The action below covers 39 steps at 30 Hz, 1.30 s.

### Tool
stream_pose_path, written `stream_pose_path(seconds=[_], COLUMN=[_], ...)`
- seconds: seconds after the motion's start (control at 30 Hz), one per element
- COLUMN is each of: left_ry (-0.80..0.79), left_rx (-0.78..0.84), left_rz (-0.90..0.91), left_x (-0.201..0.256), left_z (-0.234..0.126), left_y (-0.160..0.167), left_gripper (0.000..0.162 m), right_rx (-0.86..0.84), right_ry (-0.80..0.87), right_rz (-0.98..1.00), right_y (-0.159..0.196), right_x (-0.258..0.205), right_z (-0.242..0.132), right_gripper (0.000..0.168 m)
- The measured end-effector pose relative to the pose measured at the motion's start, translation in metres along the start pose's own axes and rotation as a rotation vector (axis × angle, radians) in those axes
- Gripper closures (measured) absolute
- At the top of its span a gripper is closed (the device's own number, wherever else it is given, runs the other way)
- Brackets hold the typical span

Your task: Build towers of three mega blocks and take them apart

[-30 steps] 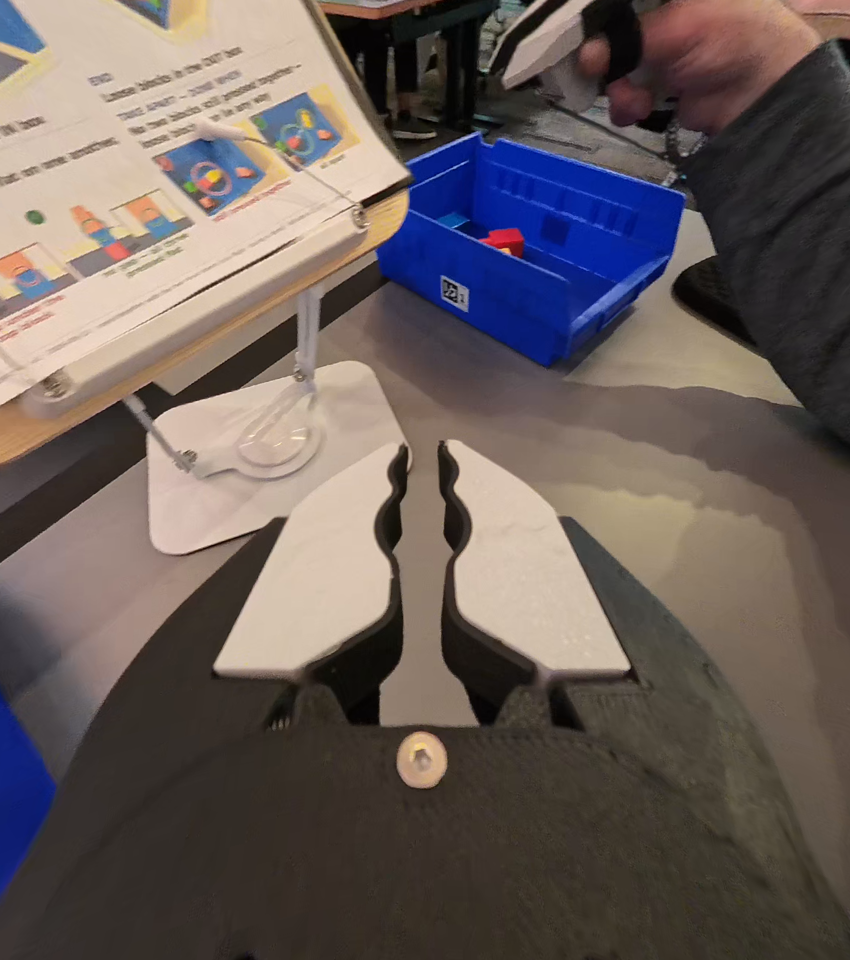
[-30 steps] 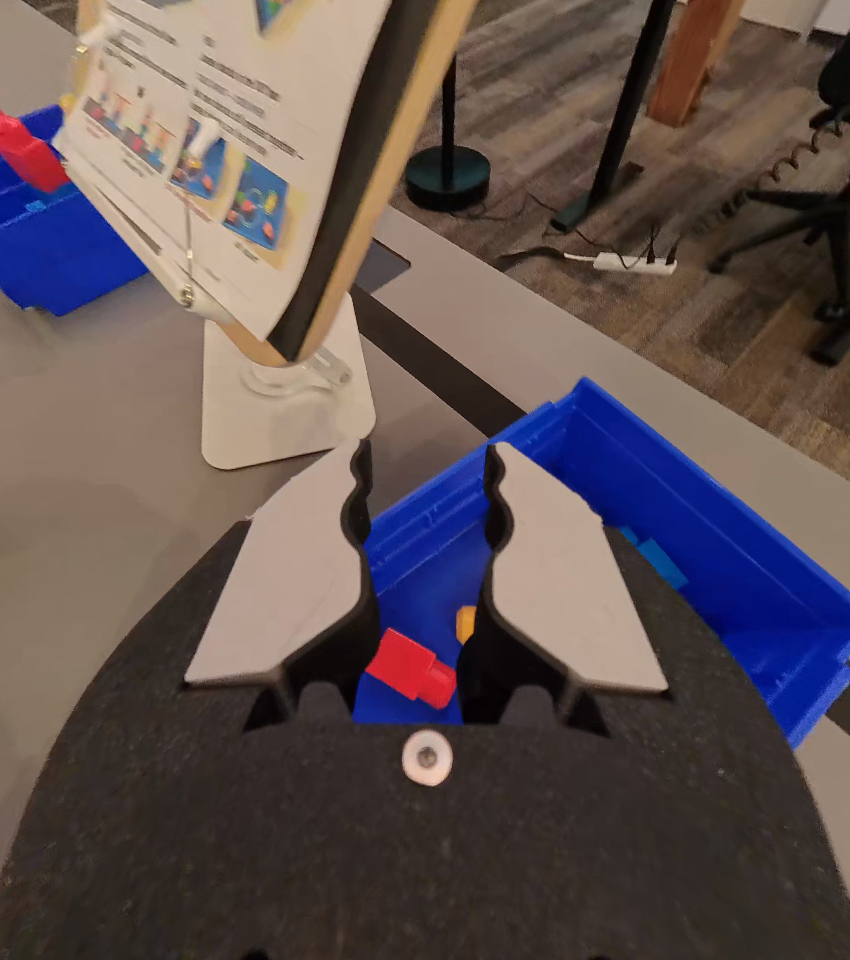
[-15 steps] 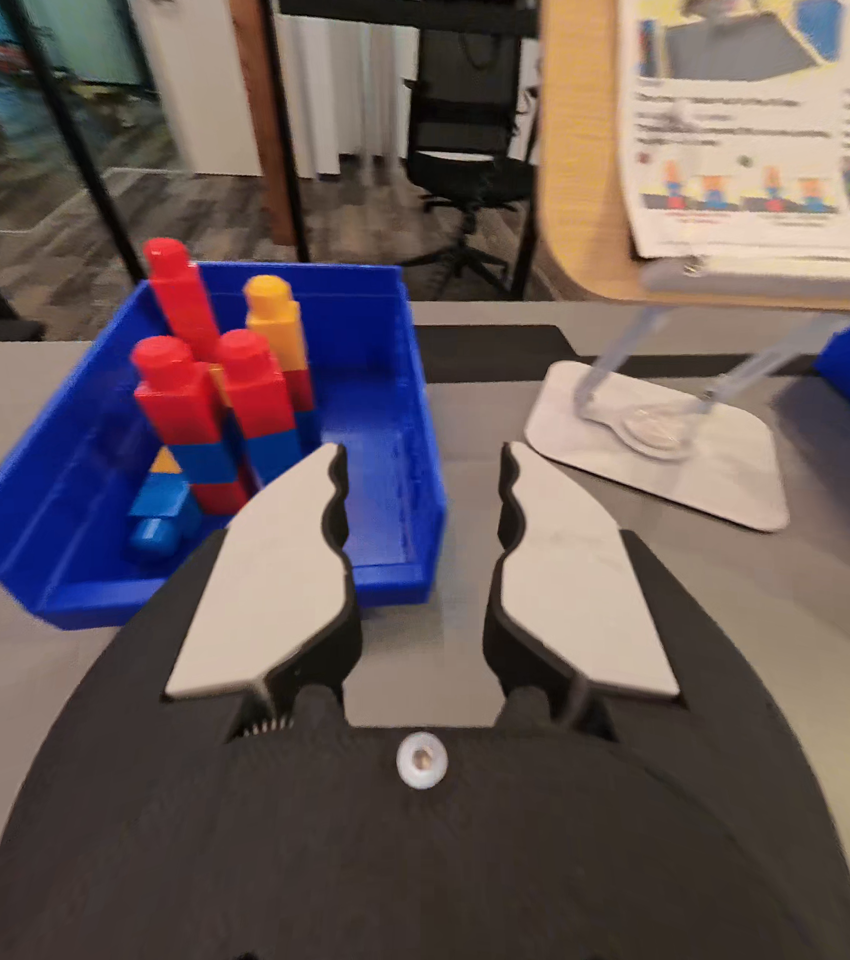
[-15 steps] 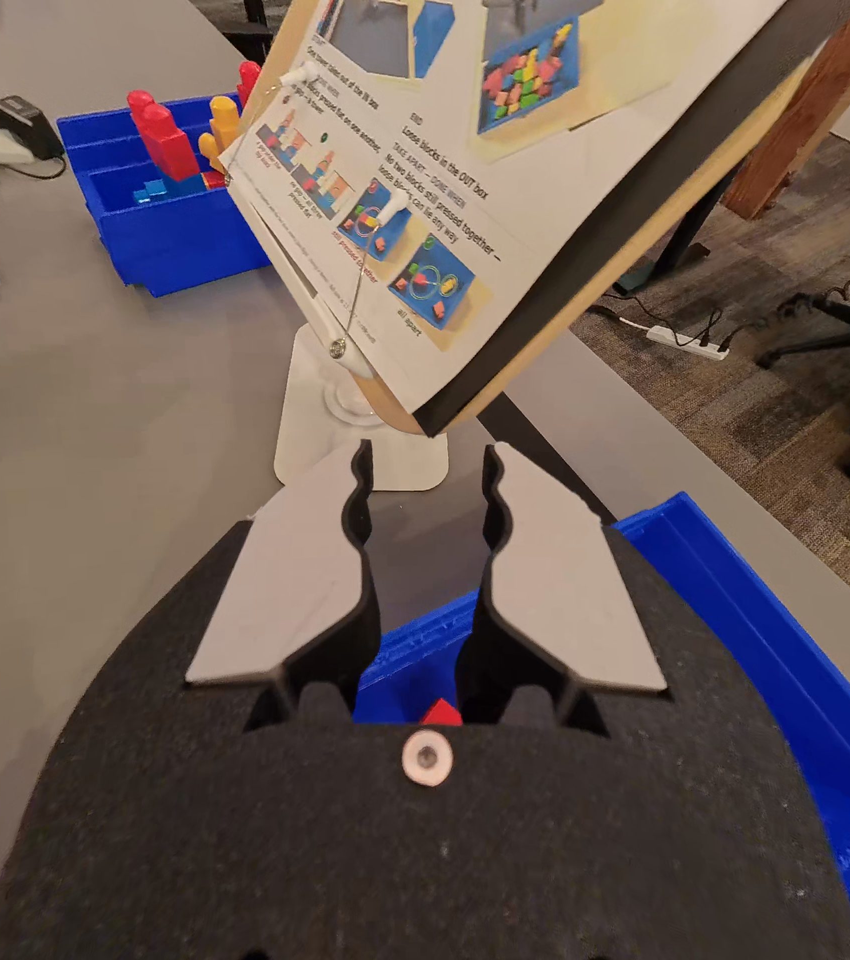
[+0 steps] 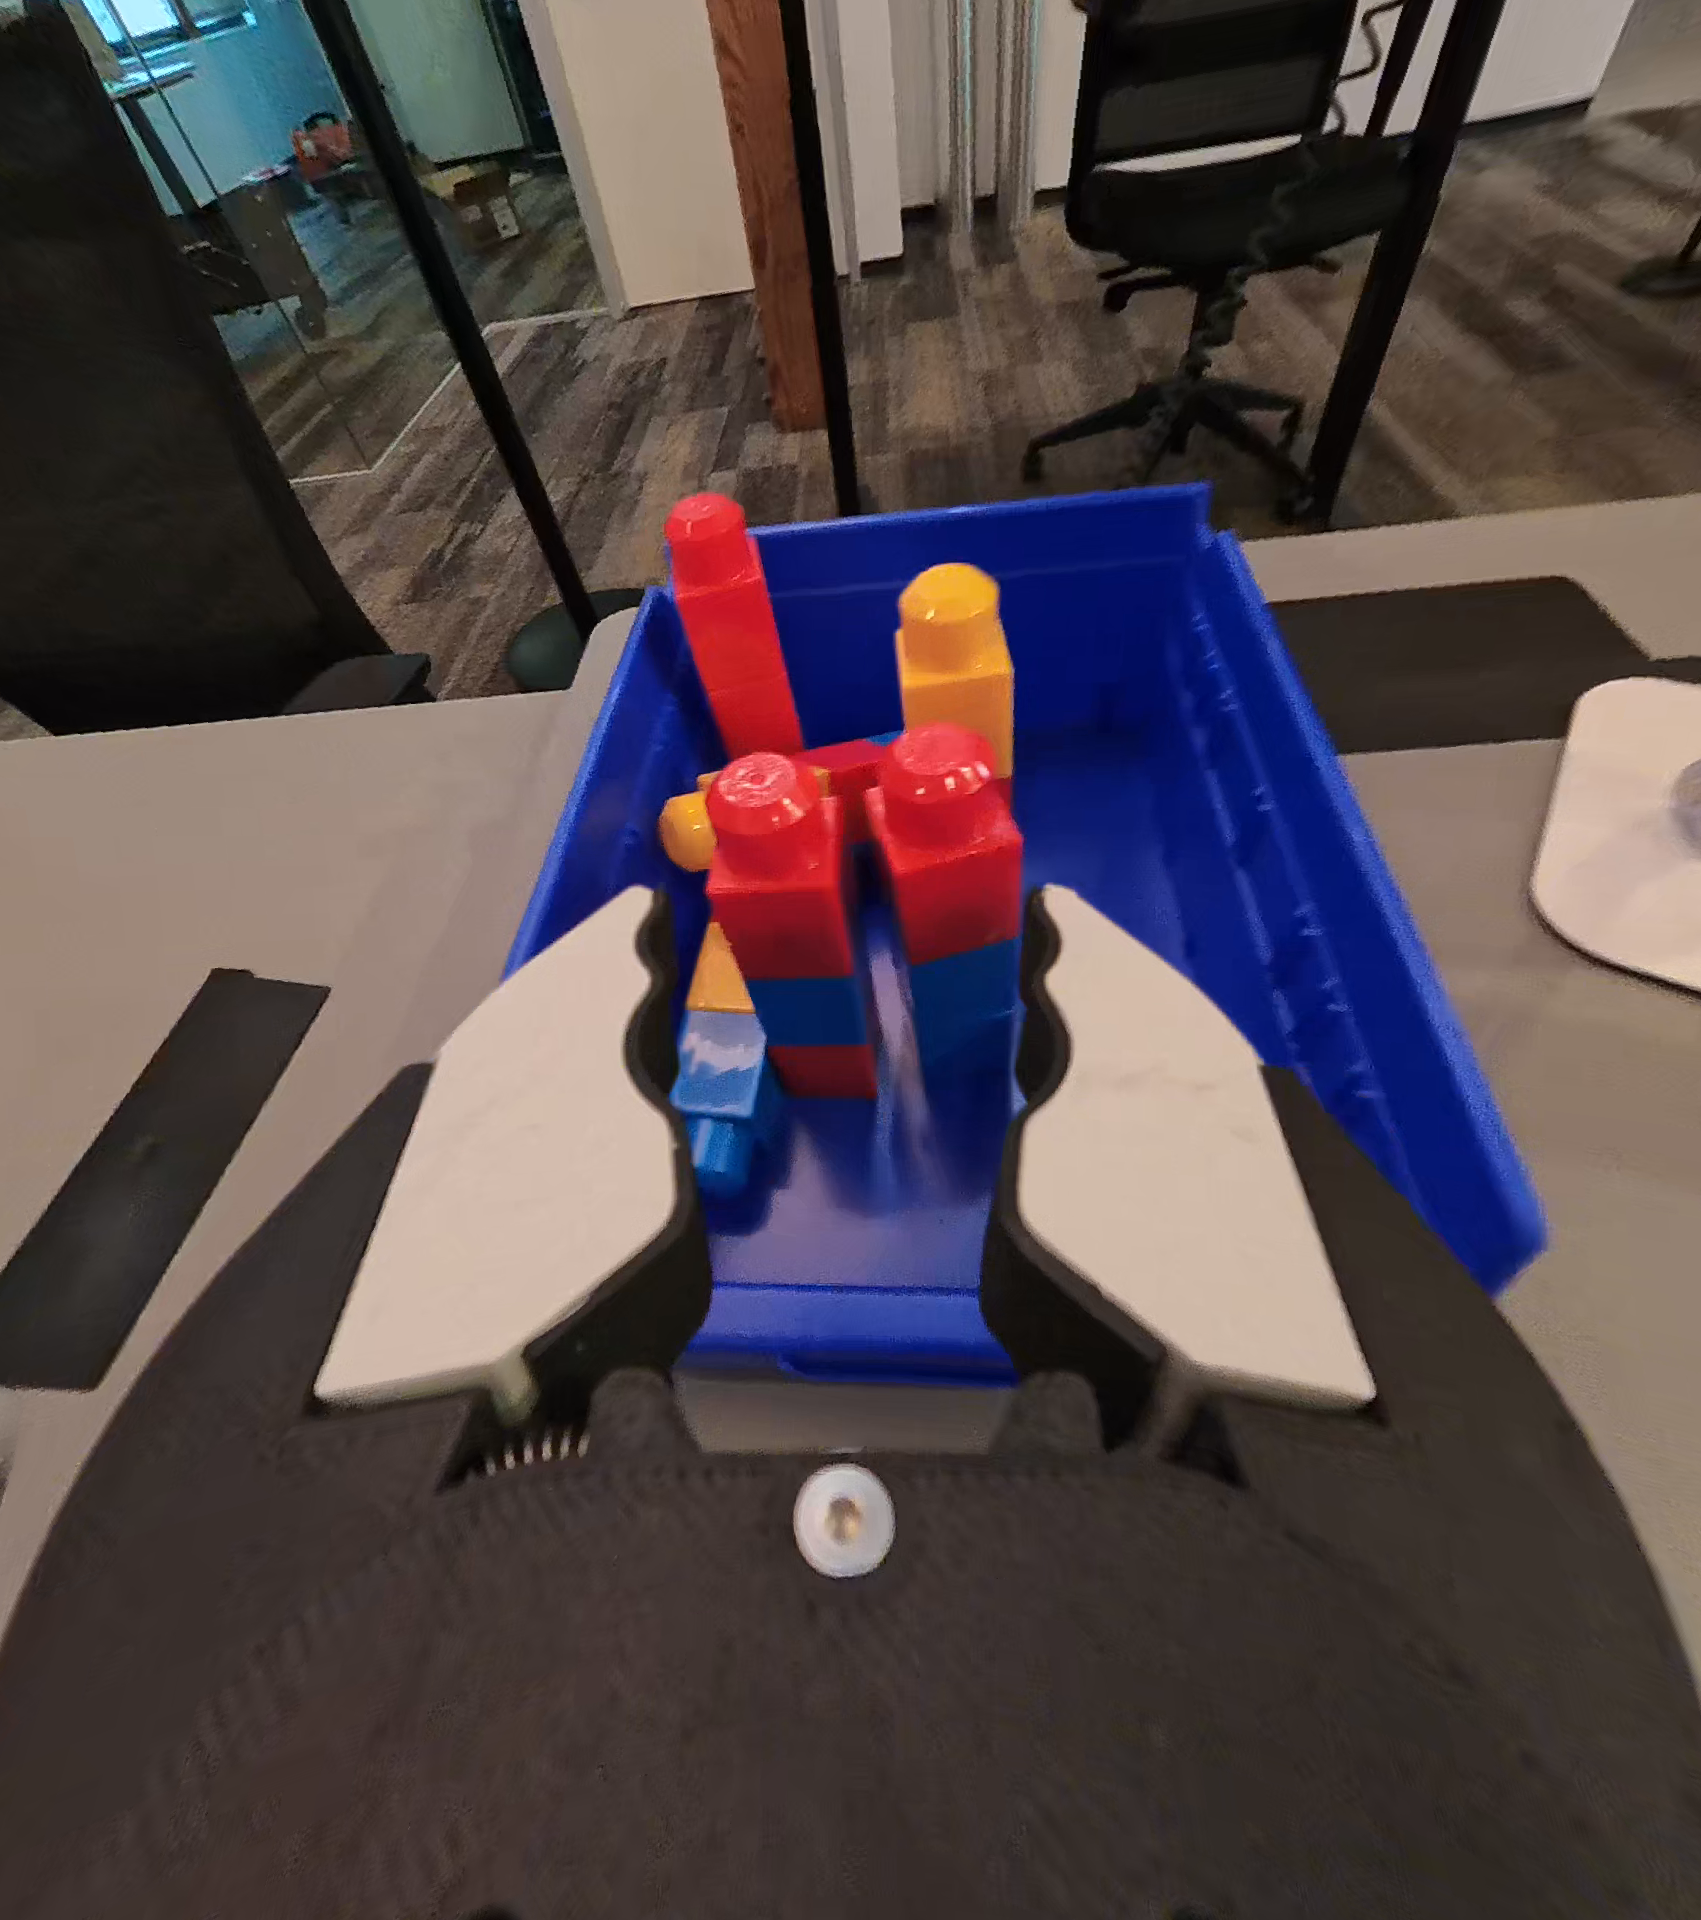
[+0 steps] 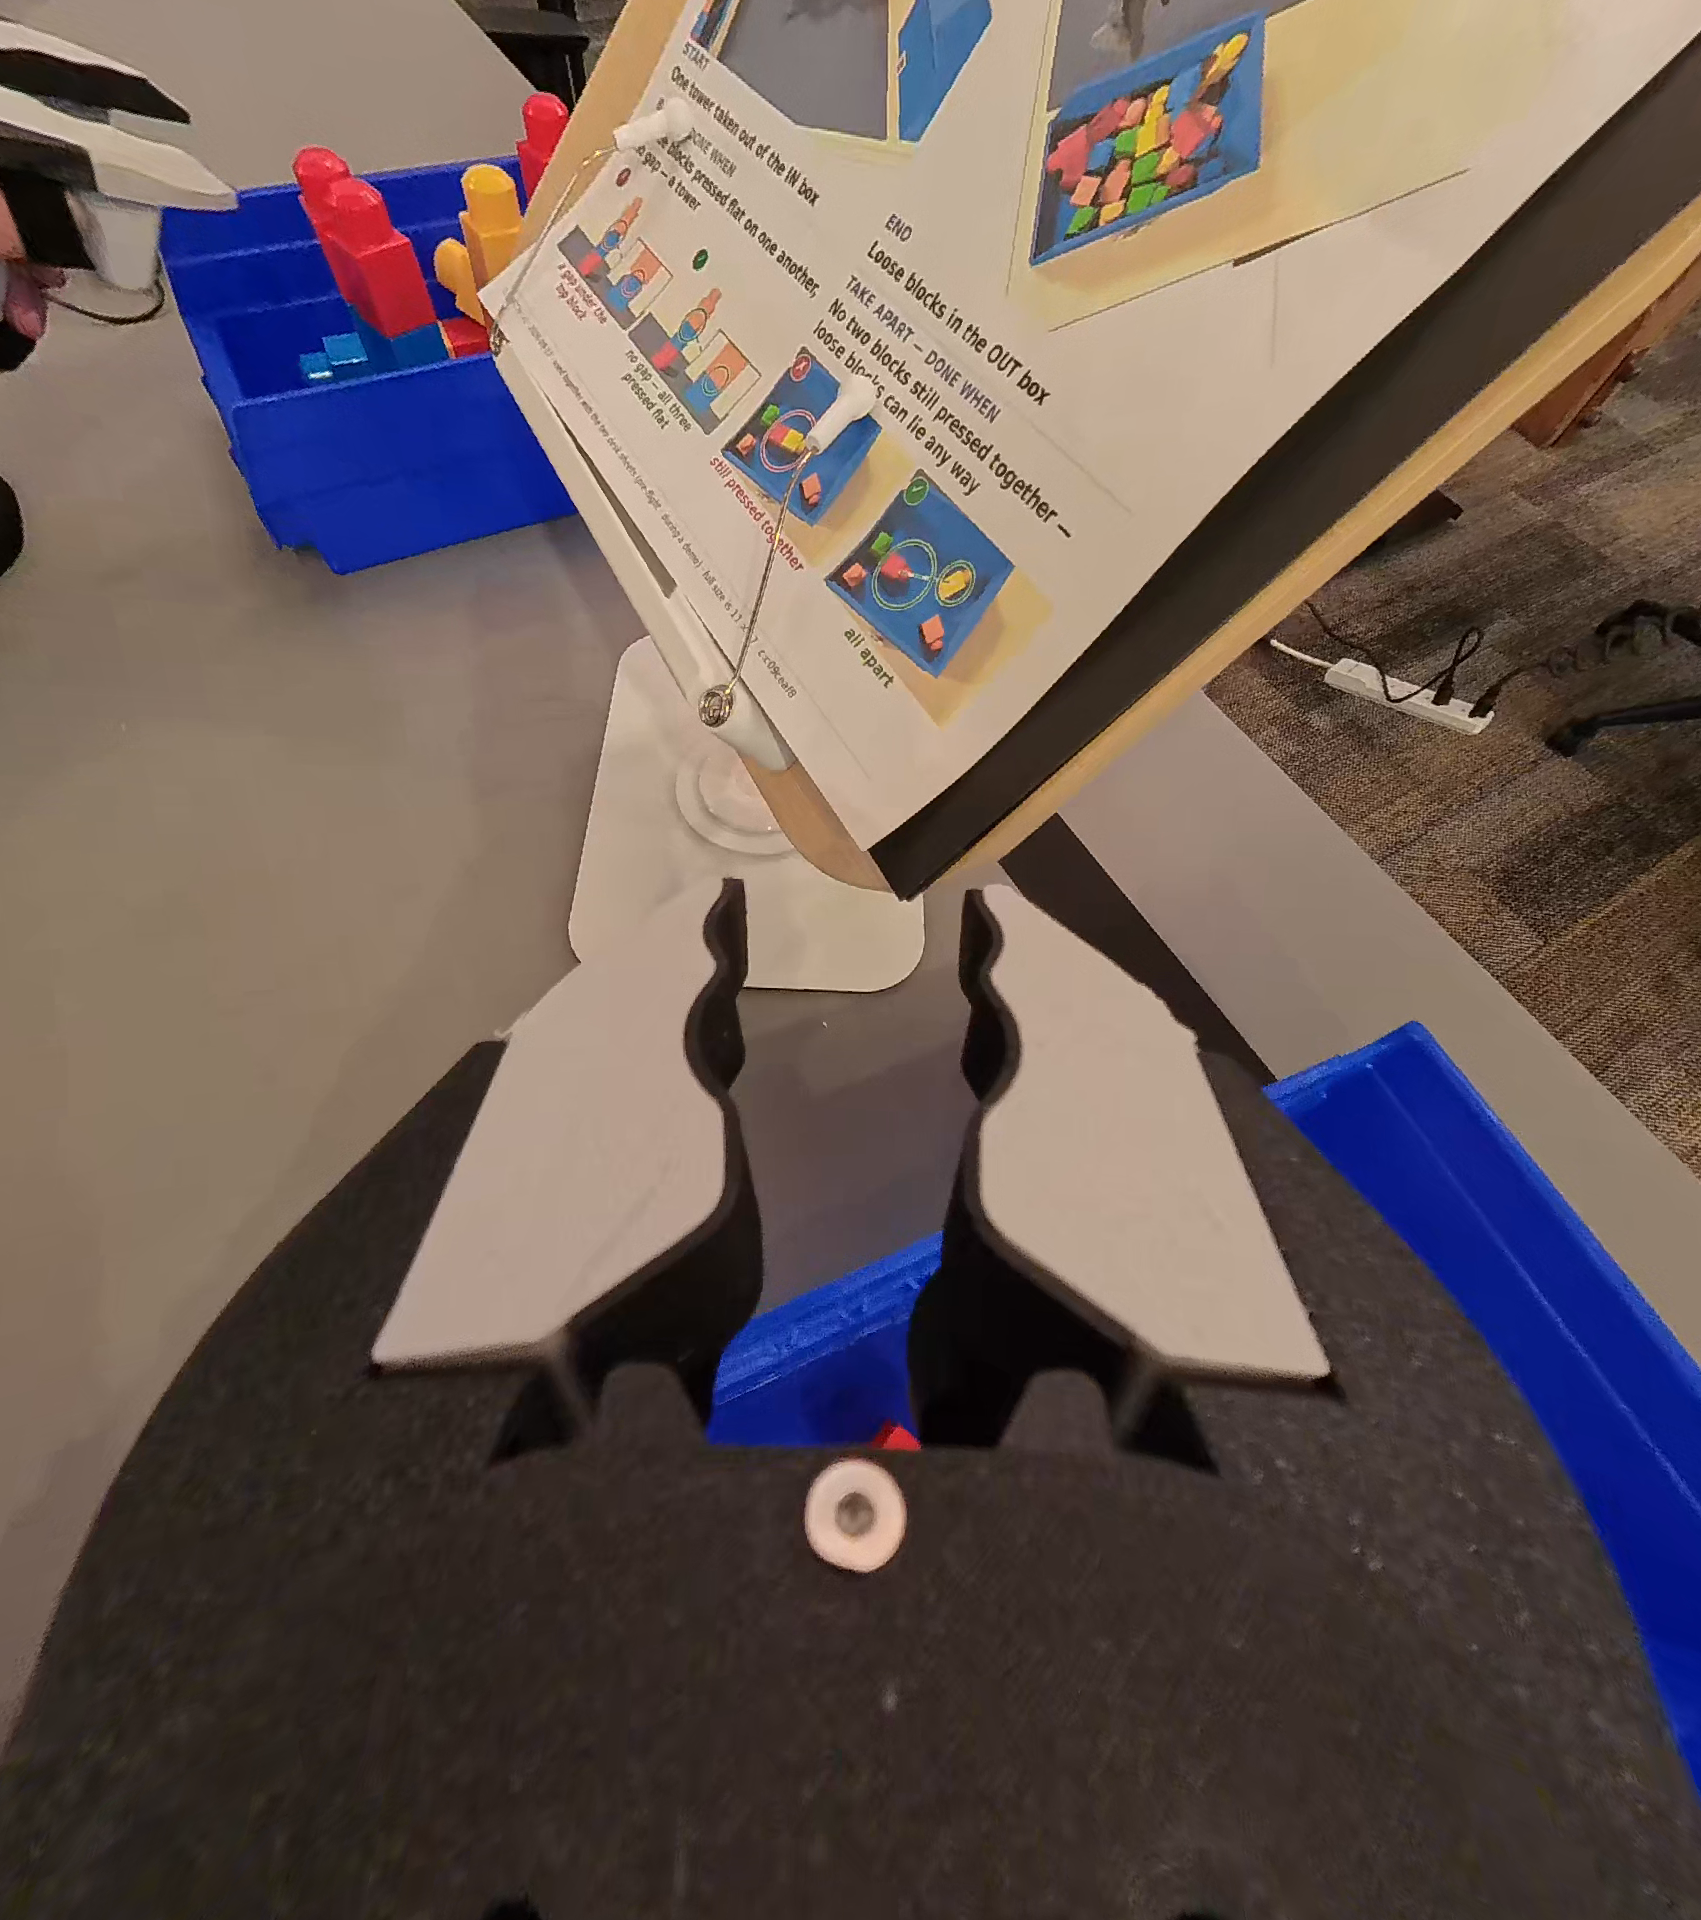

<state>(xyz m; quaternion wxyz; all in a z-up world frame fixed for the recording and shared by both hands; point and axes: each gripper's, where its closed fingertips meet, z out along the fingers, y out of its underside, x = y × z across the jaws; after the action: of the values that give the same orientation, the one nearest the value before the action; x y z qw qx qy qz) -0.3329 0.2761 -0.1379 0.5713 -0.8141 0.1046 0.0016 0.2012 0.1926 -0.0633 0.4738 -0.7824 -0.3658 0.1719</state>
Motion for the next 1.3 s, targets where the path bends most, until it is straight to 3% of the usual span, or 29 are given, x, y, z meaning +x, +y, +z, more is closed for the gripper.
stream_pose_path(seconds=[0.6, 0.83, 1.3], left_ry=[0.034, 0.046, 0.071], left_rx=[-0.055, -0.064, -0.021], left_rz=[0.055, 0.068, 0.076], left_x=[-0.016, -0.019, -0.019], left_z=[0.058, 0.061, 0.046], left_y=[0.005, 0.005, -0.01], left_gripper=[0.118, 0.132, 0.133], right_rx=[-0.018, -0.024, -0.01], right_ry=[-0.02, -0.027, -0.036], right_rz=[-0.009, -0.002, -0.012], right_y=[0.003, 0.006, 0.002], right_x=[-0.002, -0.001, -0.006], right_z=[0.009, 0.012, 0.011], right_gripper=[0.13, 0.13, 0.13])
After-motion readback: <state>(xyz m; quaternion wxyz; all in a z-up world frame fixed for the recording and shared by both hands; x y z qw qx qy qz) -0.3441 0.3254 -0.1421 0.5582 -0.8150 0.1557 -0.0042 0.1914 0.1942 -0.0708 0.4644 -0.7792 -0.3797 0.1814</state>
